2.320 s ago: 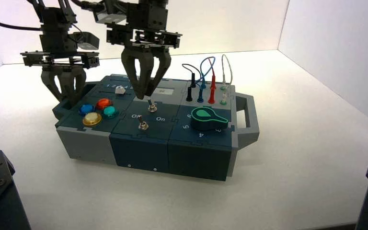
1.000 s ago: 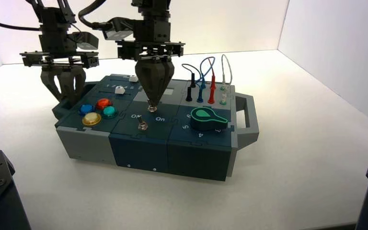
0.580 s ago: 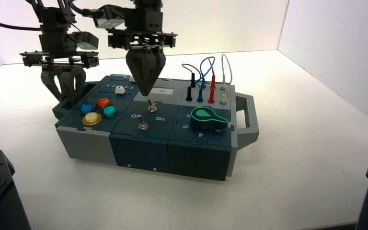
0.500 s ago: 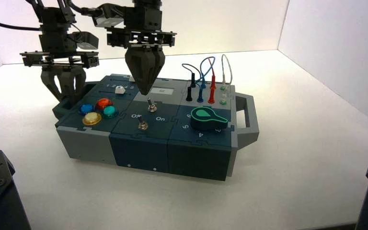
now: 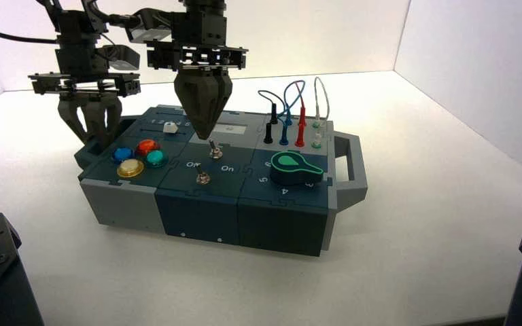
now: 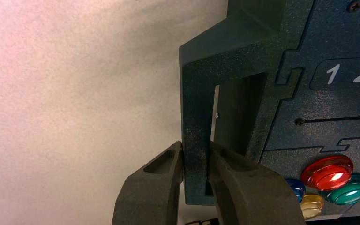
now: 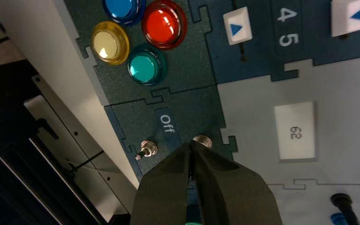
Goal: Flip the top switch on with the right gripper.
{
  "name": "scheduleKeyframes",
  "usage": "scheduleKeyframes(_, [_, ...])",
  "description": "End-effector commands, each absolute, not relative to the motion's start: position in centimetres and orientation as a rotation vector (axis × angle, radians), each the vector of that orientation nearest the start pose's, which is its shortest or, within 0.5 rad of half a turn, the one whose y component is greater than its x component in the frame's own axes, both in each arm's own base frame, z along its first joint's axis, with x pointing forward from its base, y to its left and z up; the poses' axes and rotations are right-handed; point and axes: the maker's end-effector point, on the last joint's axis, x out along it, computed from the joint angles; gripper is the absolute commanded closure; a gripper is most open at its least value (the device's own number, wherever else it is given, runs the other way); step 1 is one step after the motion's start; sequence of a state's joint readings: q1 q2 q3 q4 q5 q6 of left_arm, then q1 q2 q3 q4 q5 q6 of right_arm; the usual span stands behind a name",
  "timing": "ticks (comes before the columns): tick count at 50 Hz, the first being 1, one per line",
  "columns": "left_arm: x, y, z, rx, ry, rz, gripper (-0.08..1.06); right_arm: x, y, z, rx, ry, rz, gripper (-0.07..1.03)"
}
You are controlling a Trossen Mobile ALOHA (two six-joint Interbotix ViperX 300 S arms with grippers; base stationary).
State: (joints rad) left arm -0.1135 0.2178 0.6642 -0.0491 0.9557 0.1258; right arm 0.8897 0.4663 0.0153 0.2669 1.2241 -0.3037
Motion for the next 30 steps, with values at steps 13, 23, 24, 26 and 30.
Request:
scheduleKeyframes(13, [28.8, -3.3, 2.0, 0.117, 1.738, -0.184, 1.00, 23.7, 36.6, 6.7, -0.696, 1.581, 1.044, 0.98])
scheduleKeyframes(23, [28.8, -3.3, 2.0, 0.121, 1.738, -0.185, 1.00, 23.5, 36.4, 6.4, -0.704, 1.590, 1.041, 0.98])
scheduleKeyframes(24, [28.8, -3.3, 2.0, 0.118, 1.738, -0.185, 1.00, 23.5, 36.4, 6.4, -0.704, 1.591, 1.041, 0.98])
scheduleKeyframes(26, [28.8, -3.3, 2.0, 0.118, 1.738, -0.185, 1.00, 23.5, 36.3, 6.3, -0.706, 1.592, 1.040, 0.98])
scheduleKeyframes(30, [28.8, -3.3, 2.0, 0.118, 1.738, -0.185, 1.00, 23.6, 36.4, 6.3, -0.708, 1.589, 1.044, 0.98])
